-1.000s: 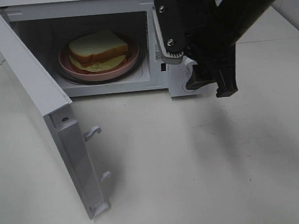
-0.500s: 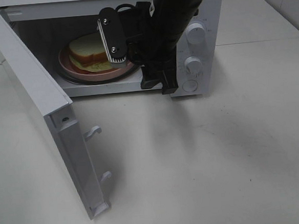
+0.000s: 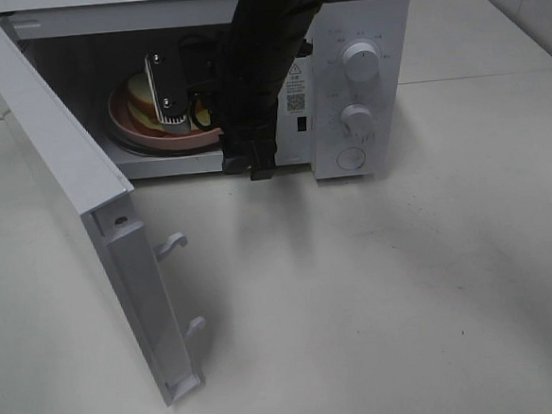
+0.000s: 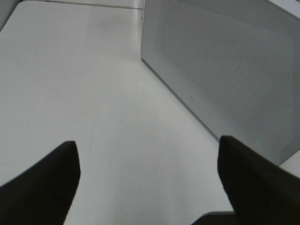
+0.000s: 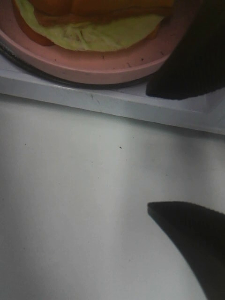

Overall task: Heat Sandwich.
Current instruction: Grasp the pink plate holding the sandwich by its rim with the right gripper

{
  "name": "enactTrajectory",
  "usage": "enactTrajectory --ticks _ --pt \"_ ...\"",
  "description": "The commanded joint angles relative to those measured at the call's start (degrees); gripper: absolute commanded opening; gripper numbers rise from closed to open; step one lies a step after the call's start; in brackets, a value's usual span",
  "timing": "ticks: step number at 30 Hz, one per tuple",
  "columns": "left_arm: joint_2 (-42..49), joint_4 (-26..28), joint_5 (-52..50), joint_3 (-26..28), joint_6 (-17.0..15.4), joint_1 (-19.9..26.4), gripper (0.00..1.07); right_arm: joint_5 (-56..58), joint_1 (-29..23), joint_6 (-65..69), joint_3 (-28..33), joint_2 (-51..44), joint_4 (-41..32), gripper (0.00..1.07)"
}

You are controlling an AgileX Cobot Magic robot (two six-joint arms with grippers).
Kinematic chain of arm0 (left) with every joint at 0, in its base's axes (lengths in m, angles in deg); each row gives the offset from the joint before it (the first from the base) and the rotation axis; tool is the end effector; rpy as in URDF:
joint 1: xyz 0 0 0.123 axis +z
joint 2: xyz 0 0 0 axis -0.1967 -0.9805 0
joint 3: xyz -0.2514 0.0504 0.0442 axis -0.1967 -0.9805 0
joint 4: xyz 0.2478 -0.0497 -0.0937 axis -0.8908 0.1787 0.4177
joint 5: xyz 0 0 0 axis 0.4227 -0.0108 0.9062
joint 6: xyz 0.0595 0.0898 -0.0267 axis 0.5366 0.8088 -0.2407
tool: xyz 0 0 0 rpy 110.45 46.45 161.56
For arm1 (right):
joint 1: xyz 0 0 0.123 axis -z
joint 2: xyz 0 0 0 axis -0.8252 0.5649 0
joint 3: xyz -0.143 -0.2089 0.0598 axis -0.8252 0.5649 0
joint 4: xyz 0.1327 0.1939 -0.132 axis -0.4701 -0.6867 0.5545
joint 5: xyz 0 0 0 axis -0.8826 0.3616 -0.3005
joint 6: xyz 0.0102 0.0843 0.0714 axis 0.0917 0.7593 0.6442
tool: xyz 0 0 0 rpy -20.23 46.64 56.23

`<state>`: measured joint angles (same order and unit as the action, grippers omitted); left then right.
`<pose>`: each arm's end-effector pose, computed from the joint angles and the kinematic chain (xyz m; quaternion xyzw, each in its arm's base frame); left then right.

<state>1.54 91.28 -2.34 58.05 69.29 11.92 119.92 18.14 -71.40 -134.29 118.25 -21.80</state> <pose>0.0499 -0.0088 0.2807 -0.0015 0.8519 -0.0448 0.5219 0.3892 0.2993 0.1601 -0.7575 0.5976 -0.0611 0.2557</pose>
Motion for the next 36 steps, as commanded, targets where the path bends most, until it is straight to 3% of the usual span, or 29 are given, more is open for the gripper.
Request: enactTrajectory --ticks 1,25,36 --pt "0.4 0.29 -0.8 -0.17 0.0 0.06 0.76 0.92 0.17 -0.34 -2.98 2.69 -0.34 0.61" --pt "0.4 0.29 -0.8 -0.17 0.0 0.06 0.76 1.6 4.58 1.55 -17.19 12.38 -1.38 0.6" --pt "0.4 0.29 -0.8 -0.17 0.0 0.06 0.76 -0.4 5.5 1.09 -20.45 15.24 -1.38 0.6"
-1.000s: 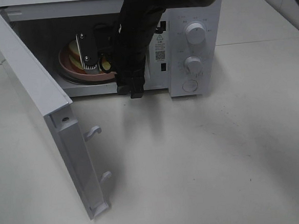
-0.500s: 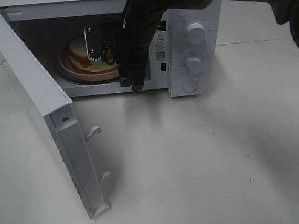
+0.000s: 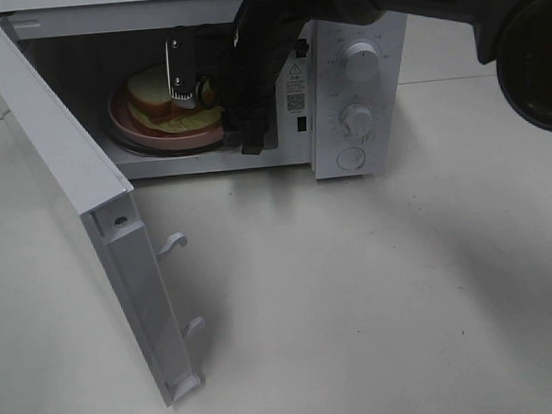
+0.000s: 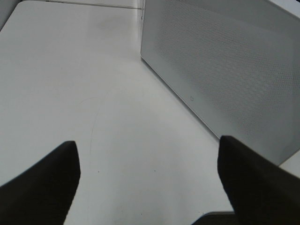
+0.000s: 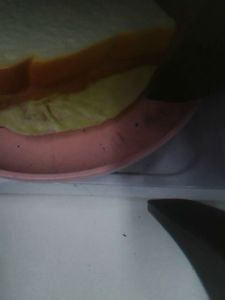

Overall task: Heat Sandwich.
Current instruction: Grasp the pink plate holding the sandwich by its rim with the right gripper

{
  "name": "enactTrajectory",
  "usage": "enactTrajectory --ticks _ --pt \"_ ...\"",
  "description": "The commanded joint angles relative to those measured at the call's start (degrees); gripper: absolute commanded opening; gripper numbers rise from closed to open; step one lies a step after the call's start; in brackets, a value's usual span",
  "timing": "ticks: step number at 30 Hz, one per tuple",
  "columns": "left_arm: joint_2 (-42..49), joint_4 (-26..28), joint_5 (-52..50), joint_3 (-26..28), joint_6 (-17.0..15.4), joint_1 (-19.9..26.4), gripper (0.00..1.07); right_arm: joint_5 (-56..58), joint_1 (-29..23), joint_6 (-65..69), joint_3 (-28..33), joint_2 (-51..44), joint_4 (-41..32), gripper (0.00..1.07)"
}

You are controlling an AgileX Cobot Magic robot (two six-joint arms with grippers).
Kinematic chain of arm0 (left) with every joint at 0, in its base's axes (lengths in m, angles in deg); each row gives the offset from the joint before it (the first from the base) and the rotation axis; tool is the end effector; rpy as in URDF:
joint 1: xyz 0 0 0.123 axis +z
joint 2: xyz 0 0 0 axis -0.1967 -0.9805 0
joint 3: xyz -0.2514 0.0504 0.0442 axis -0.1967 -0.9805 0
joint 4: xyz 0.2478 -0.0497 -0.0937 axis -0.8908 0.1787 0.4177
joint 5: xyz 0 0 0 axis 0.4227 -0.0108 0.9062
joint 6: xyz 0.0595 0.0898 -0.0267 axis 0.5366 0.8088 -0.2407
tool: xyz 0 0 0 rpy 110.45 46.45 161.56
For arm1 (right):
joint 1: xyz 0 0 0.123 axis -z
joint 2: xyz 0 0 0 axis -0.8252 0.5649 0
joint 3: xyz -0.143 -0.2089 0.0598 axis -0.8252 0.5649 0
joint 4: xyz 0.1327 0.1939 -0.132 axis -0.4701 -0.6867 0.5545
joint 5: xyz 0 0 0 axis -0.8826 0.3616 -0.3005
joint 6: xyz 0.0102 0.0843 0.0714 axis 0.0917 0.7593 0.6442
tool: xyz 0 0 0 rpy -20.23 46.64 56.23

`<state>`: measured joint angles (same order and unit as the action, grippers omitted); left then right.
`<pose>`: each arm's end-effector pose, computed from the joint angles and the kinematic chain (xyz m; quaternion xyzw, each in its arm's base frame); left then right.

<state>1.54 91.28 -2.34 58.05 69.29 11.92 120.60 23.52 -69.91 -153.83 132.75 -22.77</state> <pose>0.0499 -0.0088 0.2807 -0.0015 0.8519 -0.0448 0.5219 0.4613 0.2917 0.1386 -0.7096 0.6378 -0.0728 0.2906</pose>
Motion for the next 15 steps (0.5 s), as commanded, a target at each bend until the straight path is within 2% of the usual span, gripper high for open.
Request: enactTrajectory --ticks 1,15 --pt "0.4 0.29 -0.8 -0.17 0.0 0.06 0.76 -1.38 0.11 -0.52 -1.09 1.09 -0.46 0.6" --pt "0.4 0.29 -0.8 -0.17 0.0 0.06 0.76 -4.47 0.69 -0.52 -2.12 2.46 -0.92 0.6"
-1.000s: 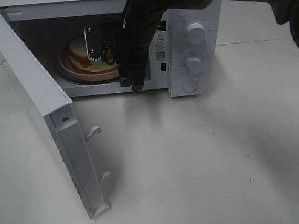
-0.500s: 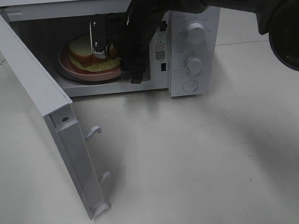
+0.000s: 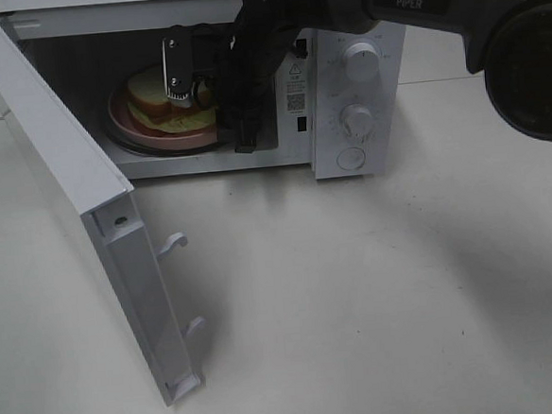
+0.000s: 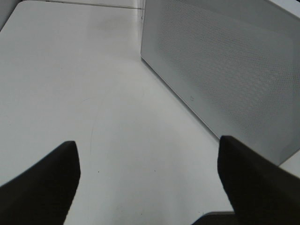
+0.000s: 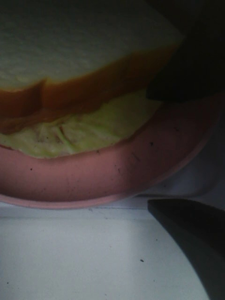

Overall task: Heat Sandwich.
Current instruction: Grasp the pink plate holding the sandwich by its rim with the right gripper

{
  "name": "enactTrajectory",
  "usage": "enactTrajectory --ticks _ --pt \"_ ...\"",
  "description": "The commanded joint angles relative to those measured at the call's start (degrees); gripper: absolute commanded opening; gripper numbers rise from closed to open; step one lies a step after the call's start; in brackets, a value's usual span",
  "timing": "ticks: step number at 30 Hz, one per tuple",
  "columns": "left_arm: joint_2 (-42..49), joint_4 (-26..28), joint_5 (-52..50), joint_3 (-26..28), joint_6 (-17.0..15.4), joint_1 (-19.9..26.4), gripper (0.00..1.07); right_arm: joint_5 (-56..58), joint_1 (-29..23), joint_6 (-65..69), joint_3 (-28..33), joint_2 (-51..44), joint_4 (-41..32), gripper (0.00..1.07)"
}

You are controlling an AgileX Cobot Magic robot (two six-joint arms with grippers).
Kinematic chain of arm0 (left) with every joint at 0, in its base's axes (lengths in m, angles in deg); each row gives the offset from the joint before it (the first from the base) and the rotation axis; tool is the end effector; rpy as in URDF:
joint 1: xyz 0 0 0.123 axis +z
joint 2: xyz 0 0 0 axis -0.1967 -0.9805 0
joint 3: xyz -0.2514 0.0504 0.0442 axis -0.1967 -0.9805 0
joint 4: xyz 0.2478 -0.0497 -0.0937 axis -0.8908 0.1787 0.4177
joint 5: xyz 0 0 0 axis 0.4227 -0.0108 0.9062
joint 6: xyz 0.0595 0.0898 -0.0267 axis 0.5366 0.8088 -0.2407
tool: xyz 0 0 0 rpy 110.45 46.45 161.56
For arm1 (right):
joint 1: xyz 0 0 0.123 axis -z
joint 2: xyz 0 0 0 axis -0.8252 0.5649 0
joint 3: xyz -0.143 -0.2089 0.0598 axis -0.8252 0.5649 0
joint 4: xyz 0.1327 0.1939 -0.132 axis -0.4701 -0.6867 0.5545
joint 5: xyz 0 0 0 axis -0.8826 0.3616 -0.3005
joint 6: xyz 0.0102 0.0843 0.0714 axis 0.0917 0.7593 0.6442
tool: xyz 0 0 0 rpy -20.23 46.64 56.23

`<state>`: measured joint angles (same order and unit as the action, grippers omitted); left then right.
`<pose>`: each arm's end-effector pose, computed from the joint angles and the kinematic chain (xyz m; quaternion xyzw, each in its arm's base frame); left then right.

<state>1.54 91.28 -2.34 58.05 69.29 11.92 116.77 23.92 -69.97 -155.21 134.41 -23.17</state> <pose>0.0499 -0.0088 0.2807 -0.0015 0.8519 -0.0448 0.5219 0.4712 0.2937 0.1351 -0.6989 0.6351 -0.0798 0.3193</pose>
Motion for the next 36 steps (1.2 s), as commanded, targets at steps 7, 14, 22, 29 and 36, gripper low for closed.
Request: enactTrajectory --ticks 7,14,22,29,36 --pt "0.4 0.29 -0.8 -0.17 0.0 0.06 0.76 -0.86 0.29 -0.11 -2.23 2.75 -0.69 0.6" --pt "0.4 0.29 -0.8 -0.17 0.0 0.06 0.76 -1.72 0.34 -0.11 -3.04 4.81 -2.23 0.58" --pt "0.4 0.29 -0.8 -0.17 0.0 0.06 0.76 -1.6 0.34 -0.29 -3.04 6.59 -3.67 0.57" --pt "0.4 0.29 -0.8 -0.17 0.0 0.06 0.76 -1.32 0.34 -0.29 -3.04 6.76 -3.67 0.41" --pt "0.4 0.29 -0.8 -0.17 0.0 0.06 0.76 -1.09 0.34 -0.29 -3.04 6.47 -3.67 0.0"
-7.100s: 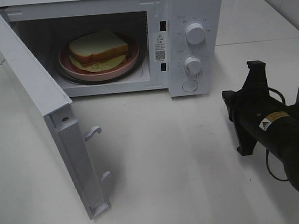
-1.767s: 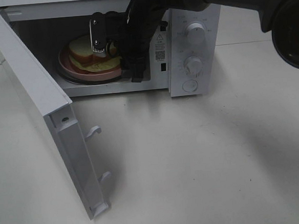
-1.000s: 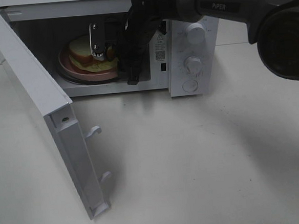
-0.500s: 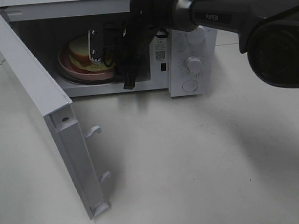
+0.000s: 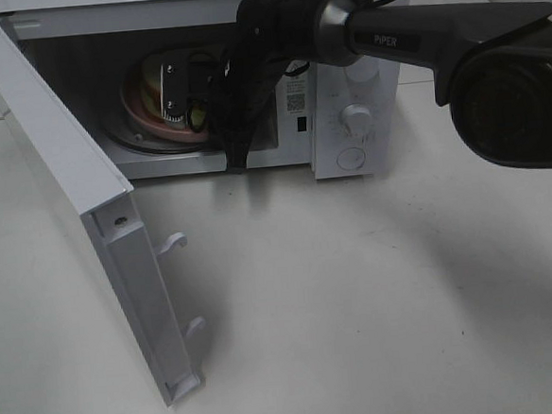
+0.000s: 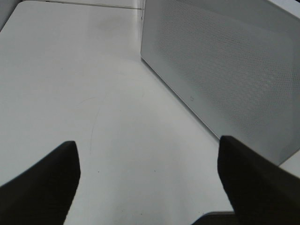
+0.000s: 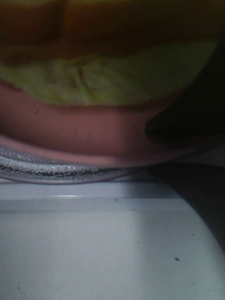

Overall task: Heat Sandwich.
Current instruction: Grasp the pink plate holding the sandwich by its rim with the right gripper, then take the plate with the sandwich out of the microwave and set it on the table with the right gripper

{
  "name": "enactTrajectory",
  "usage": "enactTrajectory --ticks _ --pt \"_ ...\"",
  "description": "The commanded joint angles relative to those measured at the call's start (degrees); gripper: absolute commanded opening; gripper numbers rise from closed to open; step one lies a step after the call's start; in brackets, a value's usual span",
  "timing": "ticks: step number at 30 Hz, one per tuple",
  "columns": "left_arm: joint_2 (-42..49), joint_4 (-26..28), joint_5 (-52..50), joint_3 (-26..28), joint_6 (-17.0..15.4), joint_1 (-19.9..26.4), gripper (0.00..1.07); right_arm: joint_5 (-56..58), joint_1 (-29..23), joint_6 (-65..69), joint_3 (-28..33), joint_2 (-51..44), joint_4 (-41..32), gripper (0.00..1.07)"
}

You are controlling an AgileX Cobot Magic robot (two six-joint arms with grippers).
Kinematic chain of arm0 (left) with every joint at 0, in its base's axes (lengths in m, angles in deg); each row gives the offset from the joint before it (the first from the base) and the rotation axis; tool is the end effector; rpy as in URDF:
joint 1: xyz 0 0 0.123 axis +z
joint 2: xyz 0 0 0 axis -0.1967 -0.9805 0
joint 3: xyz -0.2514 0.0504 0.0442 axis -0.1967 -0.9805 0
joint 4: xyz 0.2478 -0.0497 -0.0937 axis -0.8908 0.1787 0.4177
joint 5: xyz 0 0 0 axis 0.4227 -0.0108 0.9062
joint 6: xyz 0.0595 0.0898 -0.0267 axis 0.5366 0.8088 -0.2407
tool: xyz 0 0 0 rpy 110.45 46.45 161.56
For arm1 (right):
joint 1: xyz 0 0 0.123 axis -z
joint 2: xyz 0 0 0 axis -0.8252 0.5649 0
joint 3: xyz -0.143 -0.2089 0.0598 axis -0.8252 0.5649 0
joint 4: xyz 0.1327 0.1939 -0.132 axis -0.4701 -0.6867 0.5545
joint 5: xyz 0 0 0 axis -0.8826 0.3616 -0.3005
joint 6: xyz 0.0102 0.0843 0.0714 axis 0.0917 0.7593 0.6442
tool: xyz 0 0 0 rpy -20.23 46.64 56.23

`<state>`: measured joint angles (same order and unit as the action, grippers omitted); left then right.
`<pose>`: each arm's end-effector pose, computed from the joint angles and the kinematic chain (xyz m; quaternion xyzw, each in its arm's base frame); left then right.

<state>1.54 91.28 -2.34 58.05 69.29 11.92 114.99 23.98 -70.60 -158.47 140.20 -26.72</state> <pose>0.0499 -0.0088 0.2807 -0.0015 0.8519 -0.0448 0.5219 0.4777 0.3018 0.0998 -0.6910 0.6458 -0.0557 0.3199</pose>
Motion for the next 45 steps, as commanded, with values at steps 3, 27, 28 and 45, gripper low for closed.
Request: enactTrajectory --ticks 3,27,28,45 --pt "0.4 0.29 -0.8 -0.17 0.0 0.06 0.76 0.97 0.29 0.34 0.23 0.52 -0.11 0.0" --pt "0.4 0.29 -0.8 -0.17 0.0 0.06 0.76 4.58 -0.57 -3.38 0.23 -3.04 0.0 0.0" --pt "0.4 0.29 -0.8 -0.17 0.0 0.06 0.76 4.58 -0.57 -3.38 0.23 -3.38 0.0 0.0" --pt "0.4 0.29 -0.8 -0.17 0.0 0.06 0.76 11.0 -1.38 -3.67 0.23 -7.39 -0.06 0.0"
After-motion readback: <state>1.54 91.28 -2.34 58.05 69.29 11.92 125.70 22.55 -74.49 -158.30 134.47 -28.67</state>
